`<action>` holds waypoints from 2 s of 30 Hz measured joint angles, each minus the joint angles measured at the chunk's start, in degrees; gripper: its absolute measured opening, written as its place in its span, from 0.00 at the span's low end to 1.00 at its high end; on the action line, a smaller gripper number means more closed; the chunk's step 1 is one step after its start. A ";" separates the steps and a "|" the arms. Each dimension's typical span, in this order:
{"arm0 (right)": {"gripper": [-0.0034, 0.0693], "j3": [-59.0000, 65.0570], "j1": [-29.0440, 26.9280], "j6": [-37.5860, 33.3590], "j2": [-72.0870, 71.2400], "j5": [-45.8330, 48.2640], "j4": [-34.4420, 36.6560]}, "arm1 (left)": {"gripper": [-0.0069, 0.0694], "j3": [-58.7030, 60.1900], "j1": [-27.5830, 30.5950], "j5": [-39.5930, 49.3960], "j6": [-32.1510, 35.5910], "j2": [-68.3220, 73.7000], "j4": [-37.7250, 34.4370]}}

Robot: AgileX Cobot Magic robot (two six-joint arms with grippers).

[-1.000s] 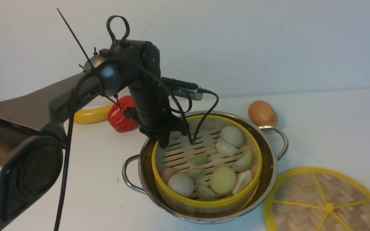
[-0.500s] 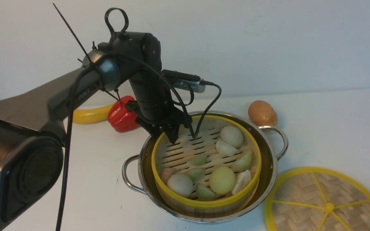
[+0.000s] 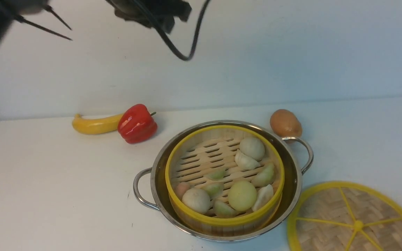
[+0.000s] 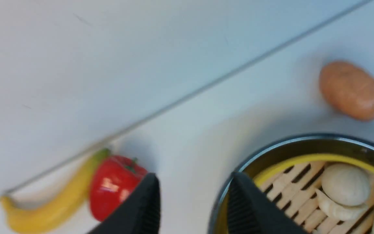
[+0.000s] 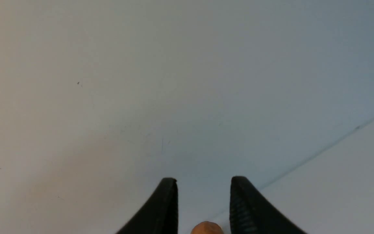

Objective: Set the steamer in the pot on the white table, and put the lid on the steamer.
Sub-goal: 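Place the bamboo steamer basket with dumplings into the steel pot with the left gripper, then move the gripper down to the bamboo steamer lid and grasp its center knob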

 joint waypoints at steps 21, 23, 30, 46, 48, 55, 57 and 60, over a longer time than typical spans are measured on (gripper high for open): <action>0.38 -42.85 0.00 -49.30 53.57 36.26 19.14 | 0.06 22.74 0.00 -2.70 4.68 -40.85 7.15; 0.38 -44.10 0.00 -51.73 57.19 38.41 21.29 | 0.06 28.89 0.00 -5.21 3.63 -44.68 8.51; 0.38 -45.12 0.34 -54.36 69.09 45.21 25.74 | 0.06 67.36 0.00 -19.79 -9.46 -70.88 13.67; 0.38 -46.32 17.88 -47.77 81.77 48.46 14.92 | 0.06 100.30 0.00 -22.68 -17.42 -93.00 9.91; 0.38 -46.32 18.21 -46.89 82.52 47.91 13.84 | 0.06 101.22 0.00 -22.68 -16.64 -93.00 9.00; 0.39 -46.42 18.26 -46.01 86.75 44.87 12.72 | 0.06 105.37 0.00 -26.27 -11.24 -96.80 6.47; 0.39 -46.42 18.26 -46.01 88.14 44.26 12.65 | 0.06 106.71 0.00 -27.38 -10.93 -99.25 5.67; 0.39 -46.42 18.26 -45.97 89.61 44.07 12.58 | 0.06 107.74 0.00 -27.80 -10.75 -102.21 5.45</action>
